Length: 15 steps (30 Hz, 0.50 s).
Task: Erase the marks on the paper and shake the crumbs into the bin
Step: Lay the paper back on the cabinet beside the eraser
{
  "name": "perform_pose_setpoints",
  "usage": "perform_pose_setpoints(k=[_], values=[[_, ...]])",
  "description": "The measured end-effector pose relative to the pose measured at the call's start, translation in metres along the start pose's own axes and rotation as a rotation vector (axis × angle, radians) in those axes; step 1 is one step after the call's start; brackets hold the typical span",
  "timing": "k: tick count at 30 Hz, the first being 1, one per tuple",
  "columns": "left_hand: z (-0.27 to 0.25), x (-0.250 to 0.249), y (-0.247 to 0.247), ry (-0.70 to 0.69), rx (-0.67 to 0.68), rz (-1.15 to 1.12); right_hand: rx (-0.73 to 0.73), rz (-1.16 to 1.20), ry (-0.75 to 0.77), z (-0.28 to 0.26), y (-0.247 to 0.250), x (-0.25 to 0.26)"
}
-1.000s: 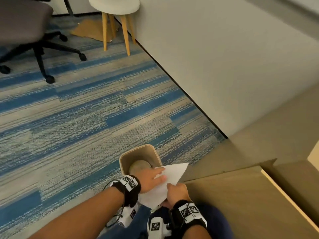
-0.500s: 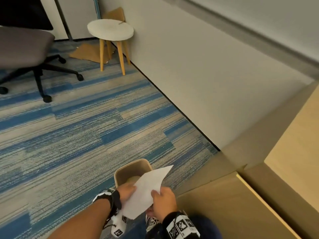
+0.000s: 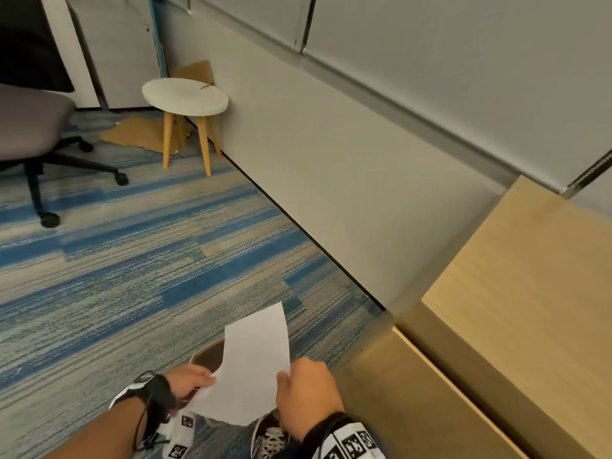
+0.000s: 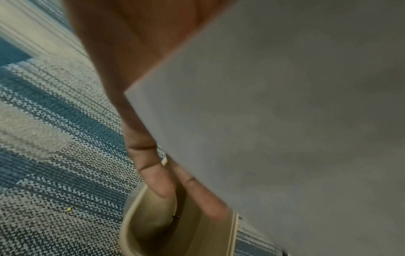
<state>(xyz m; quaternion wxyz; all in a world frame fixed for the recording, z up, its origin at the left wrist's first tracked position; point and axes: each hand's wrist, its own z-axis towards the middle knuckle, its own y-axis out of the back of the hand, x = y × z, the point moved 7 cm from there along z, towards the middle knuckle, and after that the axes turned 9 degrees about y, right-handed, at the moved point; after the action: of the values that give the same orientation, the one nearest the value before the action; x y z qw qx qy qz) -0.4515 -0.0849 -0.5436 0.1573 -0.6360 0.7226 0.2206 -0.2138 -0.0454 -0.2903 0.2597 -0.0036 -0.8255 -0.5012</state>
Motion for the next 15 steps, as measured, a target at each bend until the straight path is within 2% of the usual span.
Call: perform_pose_setpoints(k=[4, 6, 10, 15], values=[[-0.032, -0.030, -0.008, -0.128, 0.000, 0.069, -0.062, -0.058, 0.037, -0.026, 0.029, 0.009], [-0.063, -0.054, -0.009, -0.222, -0.010, 0.005, -0.126, -0.058, 0.072, -0.041, 0.049, 0.016], [-0.133, -0.094, 0.002, -0.325, 0.008, -0.317, -0.320, -0.058, 0.163, -0.083, 0.102, 0.025], [-0.226, -0.152, 0.013, -0.572, -0.064, -0.270, -0.538, 0.116, 0.219, -0.138, 0.164, 0.014]])
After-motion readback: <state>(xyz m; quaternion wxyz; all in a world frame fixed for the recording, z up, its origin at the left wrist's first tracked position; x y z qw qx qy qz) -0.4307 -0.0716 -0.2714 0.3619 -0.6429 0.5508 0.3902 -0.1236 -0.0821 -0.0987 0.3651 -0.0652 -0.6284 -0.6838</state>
